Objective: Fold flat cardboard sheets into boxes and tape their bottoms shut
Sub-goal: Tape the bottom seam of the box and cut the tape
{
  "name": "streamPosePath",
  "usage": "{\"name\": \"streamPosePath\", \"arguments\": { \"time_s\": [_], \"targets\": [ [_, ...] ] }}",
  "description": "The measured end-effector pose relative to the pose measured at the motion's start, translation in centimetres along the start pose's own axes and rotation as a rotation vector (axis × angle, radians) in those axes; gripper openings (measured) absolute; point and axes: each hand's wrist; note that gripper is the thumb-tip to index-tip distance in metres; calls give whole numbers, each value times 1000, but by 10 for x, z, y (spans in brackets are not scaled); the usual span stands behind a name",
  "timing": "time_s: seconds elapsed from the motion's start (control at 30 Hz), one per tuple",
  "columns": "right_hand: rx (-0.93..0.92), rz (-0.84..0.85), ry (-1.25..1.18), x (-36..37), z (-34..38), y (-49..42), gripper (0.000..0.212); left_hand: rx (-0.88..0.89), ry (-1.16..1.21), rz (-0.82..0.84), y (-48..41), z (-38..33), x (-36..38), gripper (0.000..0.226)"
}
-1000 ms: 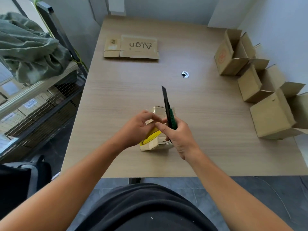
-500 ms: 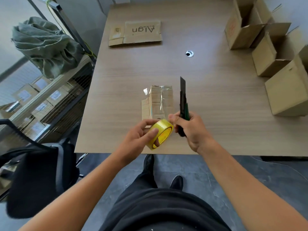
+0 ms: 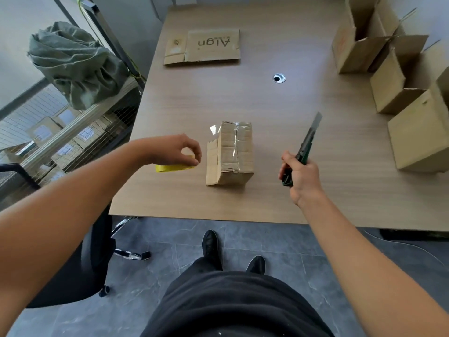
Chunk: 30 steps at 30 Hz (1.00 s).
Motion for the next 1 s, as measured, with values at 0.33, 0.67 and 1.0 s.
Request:
{"name": "streamPosePath", "arguments": {
  "time_s": [0.33, 0.67, 1.0],
  "targets": [
    [187, -95, 135, 34, -67, -31, 22, -151, 291, 19, -48, 40, 59, 21],
    [340, -15, 318, 75, -88, -33, 27, -138, 322, -200, -85, 59, 103, 55],
    [-474, -22, 840, 96, -27, 25, 27, -126, 261, -255, -87, 74, 115, 57]
  ]
}}
Point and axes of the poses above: each hand's wrist, its own y-axis away from the middle knuckle, its own x-axis out of the palm, z = x × y, and after that the axes turned 11 degrees about -z, right-handed
